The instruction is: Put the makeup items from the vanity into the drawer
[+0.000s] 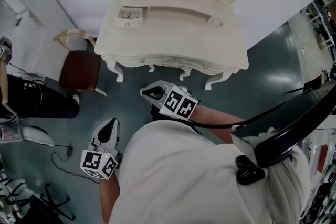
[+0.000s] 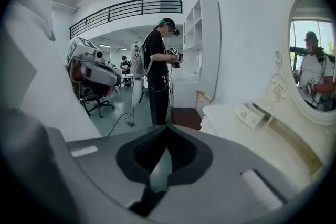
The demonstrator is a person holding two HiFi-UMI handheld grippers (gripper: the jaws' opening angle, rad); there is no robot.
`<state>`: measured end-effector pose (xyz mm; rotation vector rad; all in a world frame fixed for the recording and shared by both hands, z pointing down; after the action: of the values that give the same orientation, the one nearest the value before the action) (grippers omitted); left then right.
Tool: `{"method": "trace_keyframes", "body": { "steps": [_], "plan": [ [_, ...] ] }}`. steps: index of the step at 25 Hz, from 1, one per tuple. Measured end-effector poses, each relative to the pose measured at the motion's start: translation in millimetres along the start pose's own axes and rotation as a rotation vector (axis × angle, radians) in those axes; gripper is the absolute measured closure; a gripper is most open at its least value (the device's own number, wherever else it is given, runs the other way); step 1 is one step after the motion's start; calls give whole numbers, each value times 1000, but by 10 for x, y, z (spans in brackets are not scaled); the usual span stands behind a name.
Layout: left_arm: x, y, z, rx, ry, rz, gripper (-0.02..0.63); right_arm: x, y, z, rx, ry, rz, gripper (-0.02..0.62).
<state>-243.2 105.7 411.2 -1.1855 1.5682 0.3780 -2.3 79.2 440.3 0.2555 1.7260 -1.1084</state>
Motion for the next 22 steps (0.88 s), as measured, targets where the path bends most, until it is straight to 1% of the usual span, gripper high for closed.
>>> {"method": "trace_keyframes", "body": {
  "steps": [11, 22],
  "plan": [
    [20, -40, -51, -2, 5, -16, 609, -14, -53, 56, -2, 4, -2, 595],
    [84, -163, -199, -2, 17, -33, 609, -31, -187, 231, 2, -8, -15, 595]
  ]
}}
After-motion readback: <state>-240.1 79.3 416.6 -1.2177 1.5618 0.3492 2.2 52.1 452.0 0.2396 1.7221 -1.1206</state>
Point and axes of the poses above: the fingertips, and each gripper's own axes: y backward along the fingers, z to its right, x out of its top, the point moved 9 cm from there along y, backward along the fingers, and after that the axes turned 4 degrees about y, right-handed, at the moved point
